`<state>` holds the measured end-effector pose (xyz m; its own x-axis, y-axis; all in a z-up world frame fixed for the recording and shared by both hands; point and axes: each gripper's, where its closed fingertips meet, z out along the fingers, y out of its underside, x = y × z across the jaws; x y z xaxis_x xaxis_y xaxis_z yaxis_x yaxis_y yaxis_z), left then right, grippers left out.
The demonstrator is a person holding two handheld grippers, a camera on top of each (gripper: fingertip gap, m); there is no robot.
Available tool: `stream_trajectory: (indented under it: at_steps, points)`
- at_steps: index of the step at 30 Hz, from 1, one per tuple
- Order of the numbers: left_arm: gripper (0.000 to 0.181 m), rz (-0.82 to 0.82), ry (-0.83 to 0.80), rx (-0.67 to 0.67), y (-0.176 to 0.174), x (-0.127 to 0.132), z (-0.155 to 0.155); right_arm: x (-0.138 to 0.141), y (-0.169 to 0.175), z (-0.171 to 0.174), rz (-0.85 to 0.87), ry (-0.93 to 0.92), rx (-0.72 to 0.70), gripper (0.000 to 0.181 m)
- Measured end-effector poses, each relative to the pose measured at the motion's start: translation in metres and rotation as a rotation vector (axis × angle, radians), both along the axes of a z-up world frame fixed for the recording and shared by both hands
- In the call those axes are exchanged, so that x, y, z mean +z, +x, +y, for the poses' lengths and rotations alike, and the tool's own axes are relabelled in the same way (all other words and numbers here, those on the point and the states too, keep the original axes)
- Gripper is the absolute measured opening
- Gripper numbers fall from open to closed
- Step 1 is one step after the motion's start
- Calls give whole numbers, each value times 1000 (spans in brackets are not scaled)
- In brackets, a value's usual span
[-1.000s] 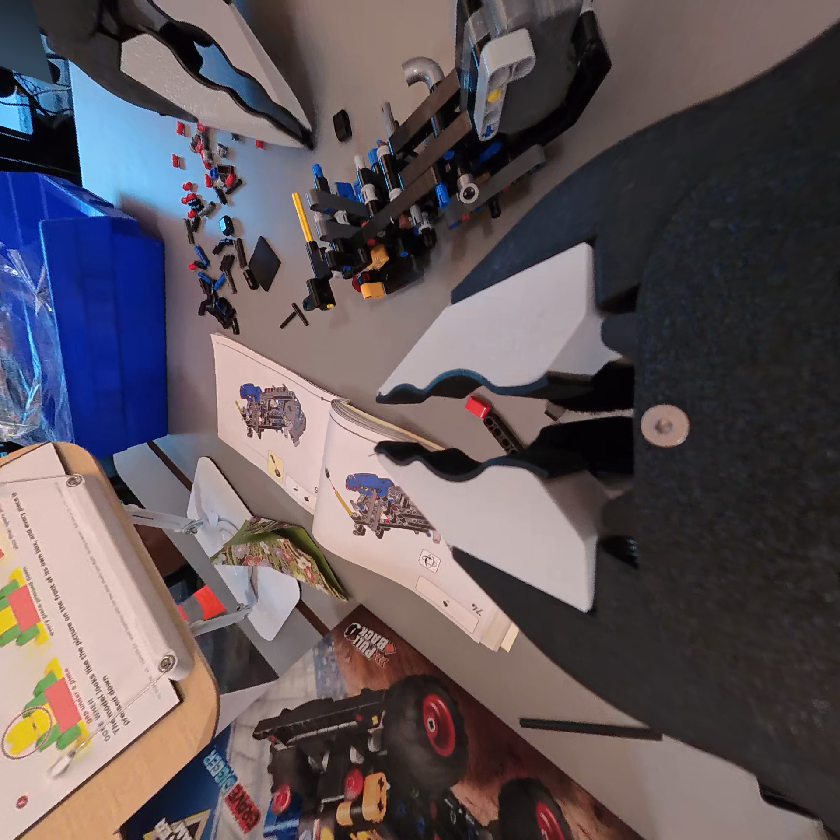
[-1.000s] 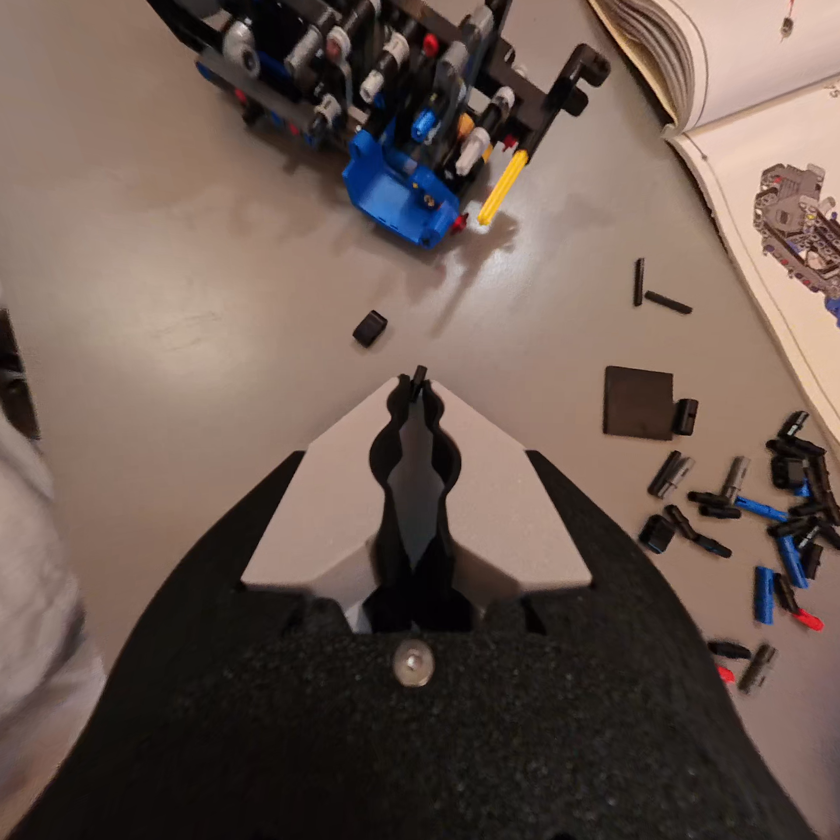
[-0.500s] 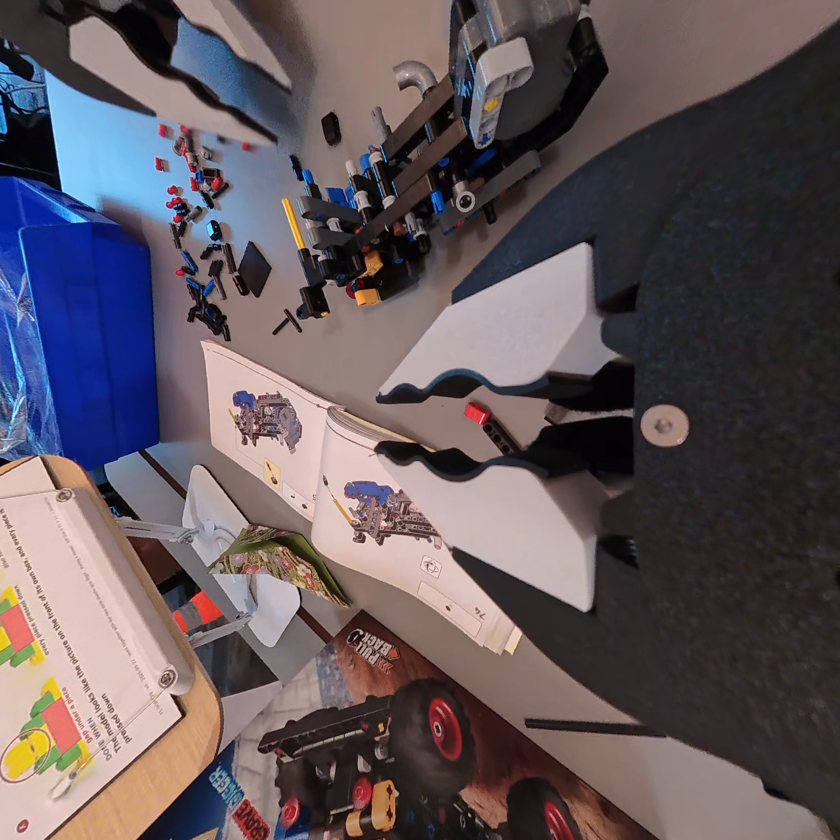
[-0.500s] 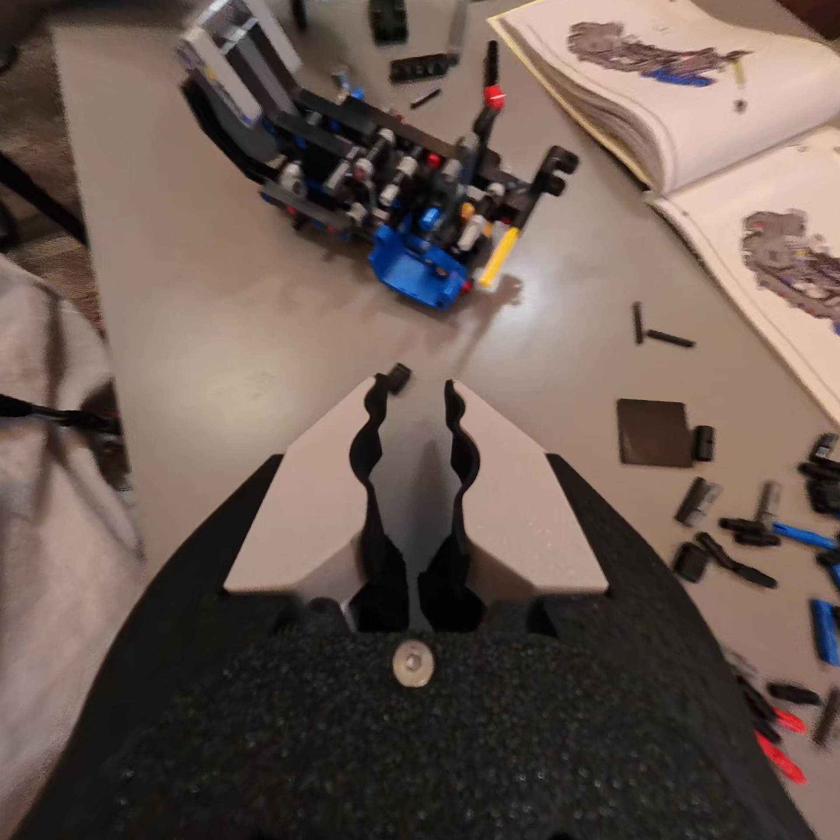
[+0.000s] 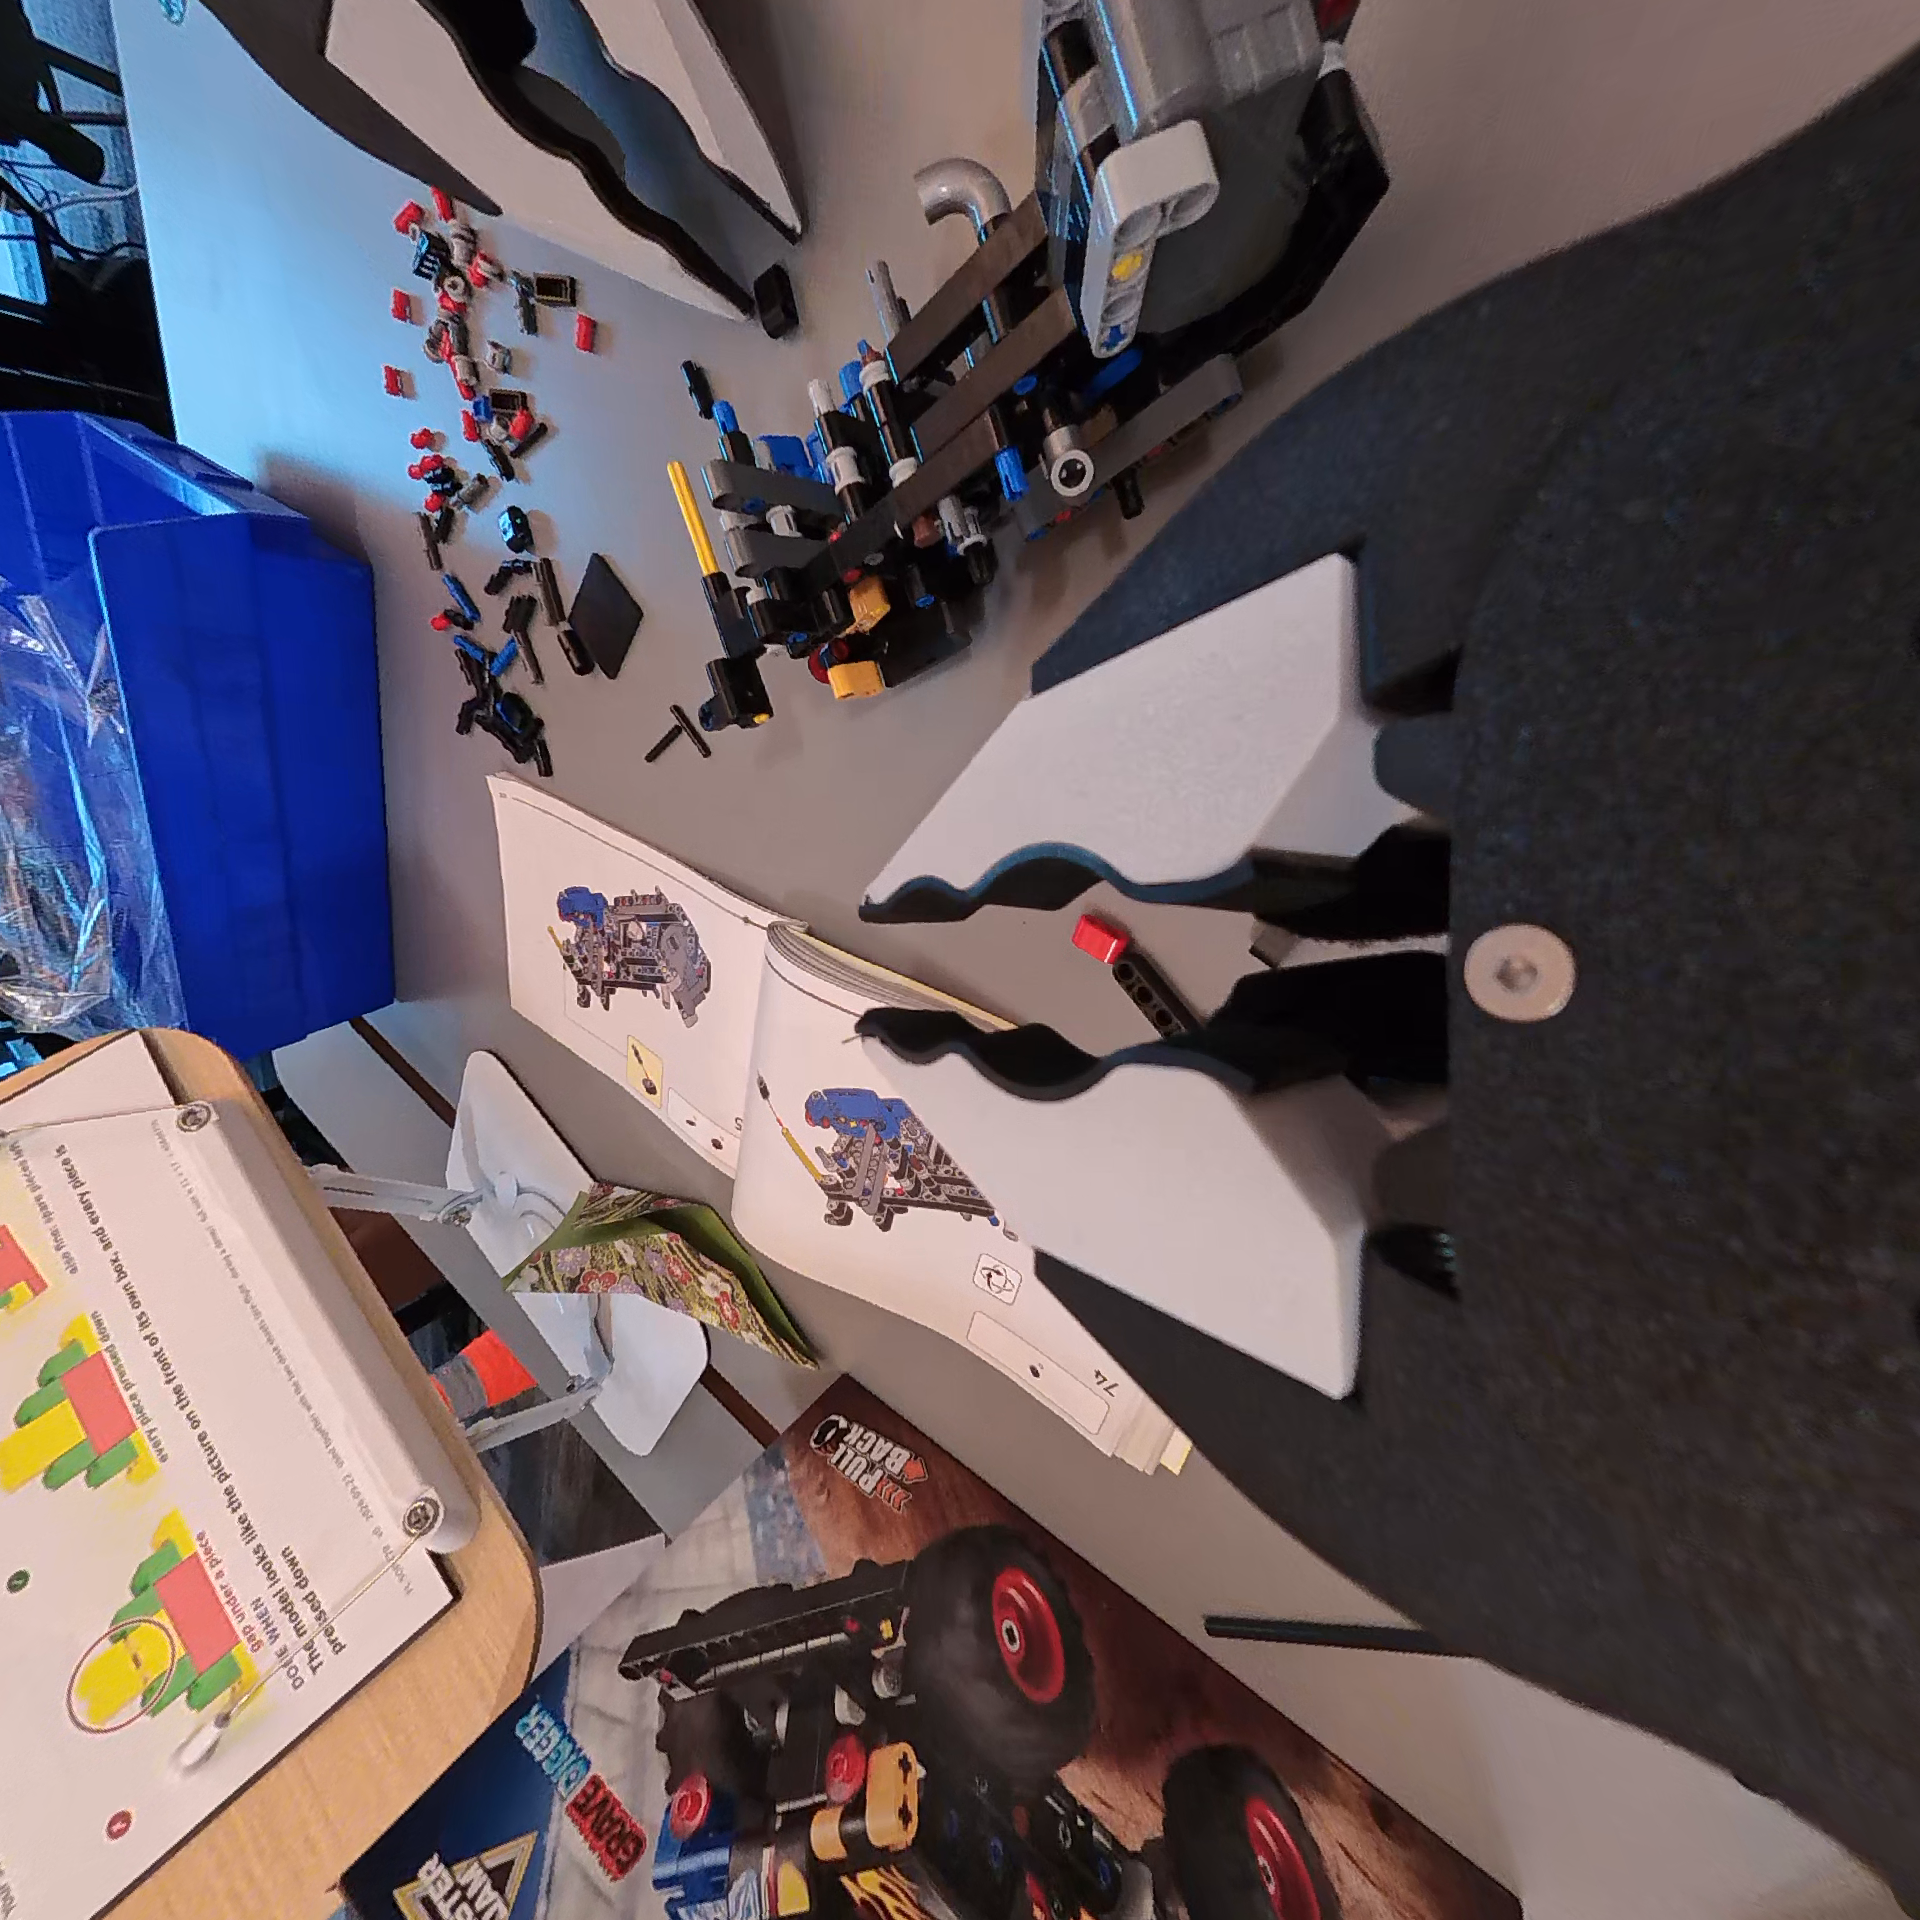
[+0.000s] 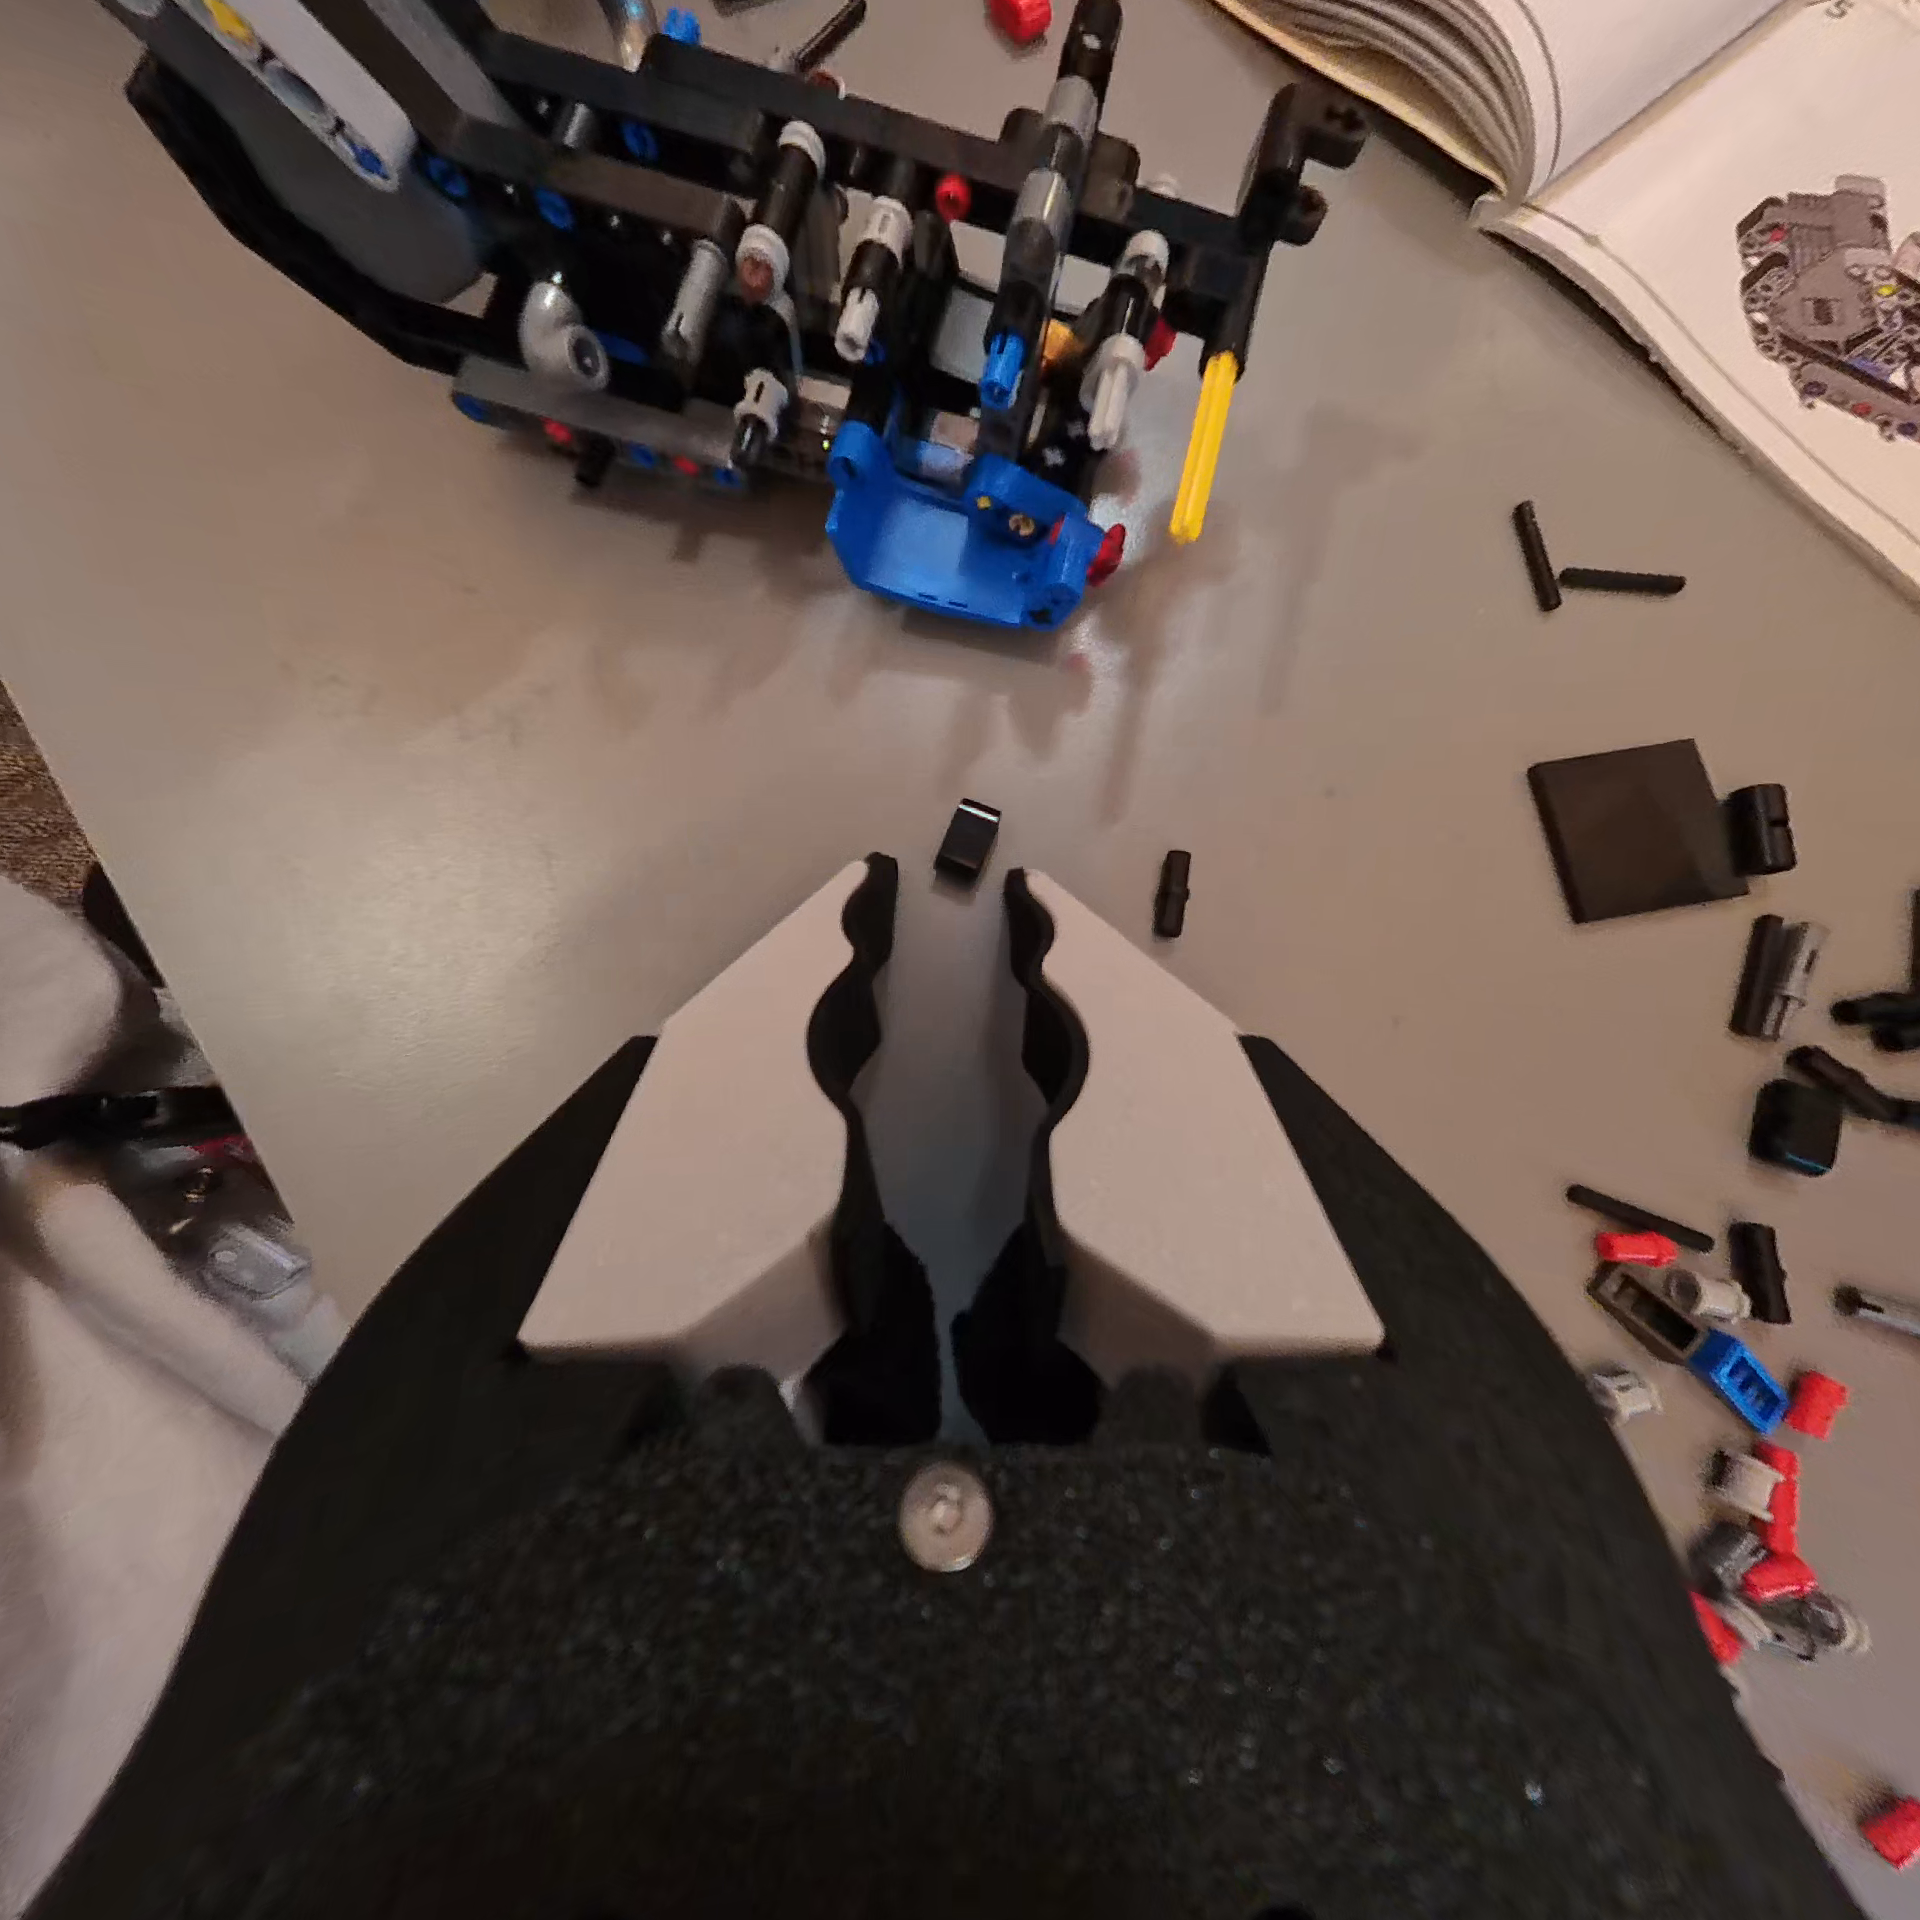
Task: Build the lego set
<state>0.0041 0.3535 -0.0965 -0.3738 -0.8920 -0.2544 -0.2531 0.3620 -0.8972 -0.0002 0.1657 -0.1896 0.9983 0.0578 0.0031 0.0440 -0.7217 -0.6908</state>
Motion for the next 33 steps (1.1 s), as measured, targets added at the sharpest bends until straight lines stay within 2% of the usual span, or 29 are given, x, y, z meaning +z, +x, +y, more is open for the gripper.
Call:
stream_trajectory:
  at_steps: [4,8,11,14,17,21,24,27,29,31,33]
  points:
    - [14,7,11,-1,-1,-3,1,0,0,6,3,8,-12,20]
    - [14,16,9,-12,-1,-6,-3,-1,1,9,-11,-3,-26,8]
    - [14,15,18,-17,-2,-5,-5,1,4,11,-24,-5,-37,7]
    - [15,-6,18,-34,-5,3,-10,24,8,19,10,120,-63,7]
    - [17,-57,8,-68,-10,18,-23,59,7,30,180,319,-66,7]
    - [21,-80,56,-203,-22,28,-63,110,-13,40,642,541,79,7]
    - [27,-82,121,-273,-26,28,-97,133,-17,47,968,584,153,7]
    - [36,-75,129,-338,-29,31,-130,142,-31,48,1303,489,272,7]
    - [34,-52,87,-419,-36,33,-149,139,-42,45,1390,414,334,7]
    - [26,-12,58,-491,-41,31,-161,133,-48,44,1338,387,363,6]
    - [19,-13,53,-497,-39,31,-162,131,-51,41,1284,380,388,7]
